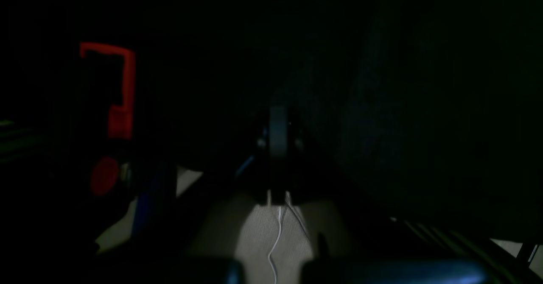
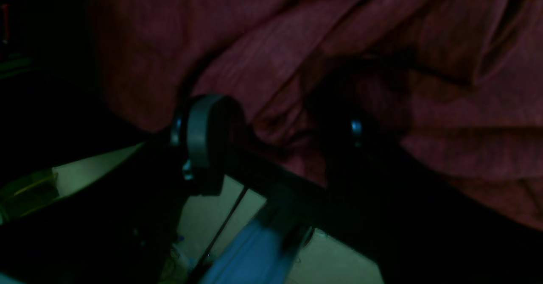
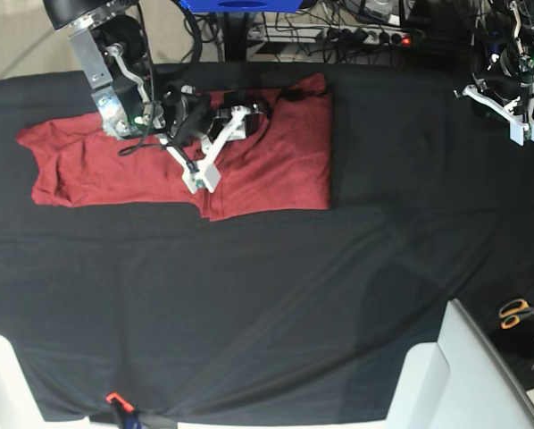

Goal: Fold the T-shirt properly
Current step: 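Grasp the red shirt's folded edge with the right gripper and drag it, then release the shirt and pull the right gripper back off the table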

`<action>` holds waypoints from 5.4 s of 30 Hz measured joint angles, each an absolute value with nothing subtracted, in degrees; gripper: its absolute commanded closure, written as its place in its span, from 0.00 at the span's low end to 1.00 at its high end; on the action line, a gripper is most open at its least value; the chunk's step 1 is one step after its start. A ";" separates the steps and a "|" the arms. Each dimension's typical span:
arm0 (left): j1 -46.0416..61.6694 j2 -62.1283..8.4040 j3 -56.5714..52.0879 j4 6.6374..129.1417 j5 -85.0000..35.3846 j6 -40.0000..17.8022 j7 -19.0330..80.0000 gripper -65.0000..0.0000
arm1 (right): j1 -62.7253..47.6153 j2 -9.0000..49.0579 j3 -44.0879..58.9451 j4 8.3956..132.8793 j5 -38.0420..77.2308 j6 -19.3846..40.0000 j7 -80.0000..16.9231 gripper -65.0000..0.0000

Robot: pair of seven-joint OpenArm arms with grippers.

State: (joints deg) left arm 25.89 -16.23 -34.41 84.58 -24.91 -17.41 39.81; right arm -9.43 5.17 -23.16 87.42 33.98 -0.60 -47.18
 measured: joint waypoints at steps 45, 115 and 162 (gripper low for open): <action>24.69 -16.23 -34.41 83.83 -24.95 -17.45 39.57 1.00 | -15.59 6.15 -14.90 100.92 34.06 -0.89 -56.88 0.99; 26.65 -18.92 -34.35 82.59 -24.71 -17.61 39.59 1.00 | -17.67 9.32 -20.84 91.22 34.02 -0.86 -43.00 0.86; 28.42 -17.61 -34.41 82.74 -24.95 -24.47 39.20 1.00 | 7.31 29.78 36.36 37.52 52.60 39.68 -63.75 0.02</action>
